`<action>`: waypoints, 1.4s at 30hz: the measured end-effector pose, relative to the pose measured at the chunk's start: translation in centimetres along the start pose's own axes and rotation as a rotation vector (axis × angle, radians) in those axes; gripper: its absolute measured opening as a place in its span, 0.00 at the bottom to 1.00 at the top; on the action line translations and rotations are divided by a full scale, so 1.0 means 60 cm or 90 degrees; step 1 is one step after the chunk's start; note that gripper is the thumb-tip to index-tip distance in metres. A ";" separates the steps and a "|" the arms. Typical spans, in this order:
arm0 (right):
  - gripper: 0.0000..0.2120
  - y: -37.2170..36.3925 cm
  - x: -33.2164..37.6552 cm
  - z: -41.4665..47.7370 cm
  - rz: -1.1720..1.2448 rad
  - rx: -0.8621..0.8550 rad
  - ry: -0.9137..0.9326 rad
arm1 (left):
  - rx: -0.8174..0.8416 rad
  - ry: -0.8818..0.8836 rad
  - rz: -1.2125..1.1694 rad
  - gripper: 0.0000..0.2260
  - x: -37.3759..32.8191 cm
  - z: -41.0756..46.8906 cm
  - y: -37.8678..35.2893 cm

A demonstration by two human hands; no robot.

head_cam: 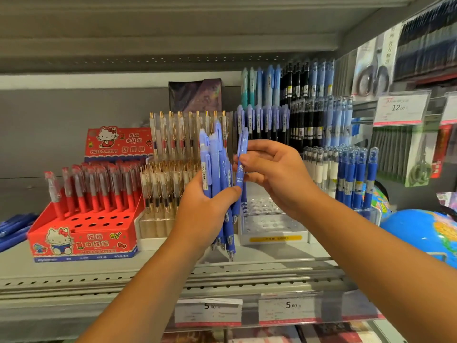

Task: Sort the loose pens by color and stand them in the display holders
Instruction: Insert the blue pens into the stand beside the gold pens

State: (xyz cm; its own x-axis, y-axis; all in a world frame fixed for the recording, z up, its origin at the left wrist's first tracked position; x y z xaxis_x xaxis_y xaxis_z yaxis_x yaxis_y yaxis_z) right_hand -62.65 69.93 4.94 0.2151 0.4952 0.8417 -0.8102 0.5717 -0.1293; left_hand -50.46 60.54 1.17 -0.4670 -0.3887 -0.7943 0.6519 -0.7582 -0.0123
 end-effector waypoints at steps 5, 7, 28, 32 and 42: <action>0.10 0.019 0.015 0.011 0.036 -0.053 0.032 | -0.036 -0.004 -0.031 0.03 0.002 0.002 0.007; 0.13 0.029 0.024 0.018 -0.049 -0.093 0.050 | -0.038 -0.004 -0.035 0.04 0.002 0.002 0.006; 0.23 0.041 -0.029 0.050 -0.691 -0.164 0.119 | 0.004 -0.034 -0.001 0.05 0.003 -0.001 0.004; 0.16 0.047 -0.042 0.050 -0.689 -0.101 0.045 | -0.008 -0.022 0.004 0.06 0.004 -0.001 0.004; 0.24 0.043 -0.027 0.035 -0.816 -0.148 0.038 | -0.004 -0.018 0.025 0.07 0.002 -0.002 0.007</action>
State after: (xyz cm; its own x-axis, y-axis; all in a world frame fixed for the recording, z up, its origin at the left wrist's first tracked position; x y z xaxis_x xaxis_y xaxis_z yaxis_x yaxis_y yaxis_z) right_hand -66.25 69.22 4.34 0.7885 -0.4584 0.4100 0.0993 0.7528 0.6507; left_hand -50.19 60.25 1.03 -0.4577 -0.4323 -0.7769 0.6733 -0.7392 0.0146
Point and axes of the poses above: each hand's wrist, its own z-axis towards the middle knuckle, its own y-axis out of the back of the hand, x = y × z, the point moved 2 cm from there along z, towards the middle knuckle, and after that the axes turned 5 degrees about -y, right-handed, at the moved point
